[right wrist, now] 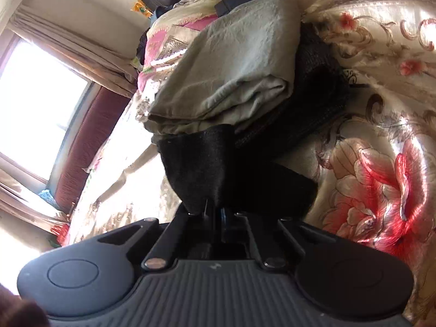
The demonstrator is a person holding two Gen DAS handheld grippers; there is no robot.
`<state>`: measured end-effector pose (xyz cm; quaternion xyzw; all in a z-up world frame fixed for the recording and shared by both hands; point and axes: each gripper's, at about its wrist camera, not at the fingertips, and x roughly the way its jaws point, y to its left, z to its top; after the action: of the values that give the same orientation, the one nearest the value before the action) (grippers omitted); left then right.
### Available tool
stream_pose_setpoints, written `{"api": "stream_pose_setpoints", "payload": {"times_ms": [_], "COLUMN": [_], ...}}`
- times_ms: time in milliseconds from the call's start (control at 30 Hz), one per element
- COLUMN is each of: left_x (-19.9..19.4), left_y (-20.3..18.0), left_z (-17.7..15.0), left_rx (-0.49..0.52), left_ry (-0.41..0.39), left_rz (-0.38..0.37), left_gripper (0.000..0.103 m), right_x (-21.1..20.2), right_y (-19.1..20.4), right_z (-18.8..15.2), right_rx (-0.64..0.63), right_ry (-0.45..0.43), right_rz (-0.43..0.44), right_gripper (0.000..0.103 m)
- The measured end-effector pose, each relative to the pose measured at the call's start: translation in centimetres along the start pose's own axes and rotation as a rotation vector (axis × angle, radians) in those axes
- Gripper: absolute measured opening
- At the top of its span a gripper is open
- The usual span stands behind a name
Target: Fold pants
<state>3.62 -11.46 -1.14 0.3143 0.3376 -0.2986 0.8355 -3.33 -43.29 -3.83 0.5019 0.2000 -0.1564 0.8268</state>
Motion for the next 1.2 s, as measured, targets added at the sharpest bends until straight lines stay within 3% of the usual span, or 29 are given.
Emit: {"api": "stream_pose_setpoints", "payload": {"times_ms": [133,200,300,367,433,667,833,1000,1200], "left_x": [-1.4,-1.7,-1.0,-0.7,-0.7,-0.5,-0.3,-0.3,-0.2], "left_y": [1.5,1.8,1.0,0.2,-0.3,0.1,-0.1,0.1,0.9], "left_z": [0.5,0.4,-0.2,-0.6,-0.8,-0.7,-0.8,-0.8,-0.3], "left_rx": [-0.019,-0.023,0.004,0.028,0.035,0.017,0.015,0.002,-0.046], "left_ry": [-0.039,-0.044,-0.025,-0.010,-0.002,0.004,0.009,0.010,-0.003], "left_rz": [0.015,0.017,0.008,0.009,0.002,-0.008,-0.006,-0.011,-0.023], "left_gripper": [0.025,0.025,0.025,0.025,0.025,0.026,0.026,0.026,0.026], "right_x": [-3.3,-3.7,-1.4,-0.7,-1.2,-3.0,-1.0,0.9,1.0], "right_y": [2.5,1.8,-2.0,-3.6,-4.3,-5.3,-5.6,-6.0,-6.0], "right_z": [0.6,0.2,-1.0,-1.9,-2.4,-2.3,-2.4,-2.8,-3.2], "right_rx": [-0.045,-0.063,-0.015,0.045,0.113,0.143,0.156,0.228,0.224], "right_ry": [-0.045,-0.041,0.058,0.078,0.053,0.039,0.058,0.036,0.038], "right_rz": [0.098,0.045,-0.107,-0.127,-0.090,-0.076,-0.075,-0.002,0.058], "right_gripper": [0.005,0.005,0.005,0.008,0.010,0.019,0.025,0.026,0.028]}}
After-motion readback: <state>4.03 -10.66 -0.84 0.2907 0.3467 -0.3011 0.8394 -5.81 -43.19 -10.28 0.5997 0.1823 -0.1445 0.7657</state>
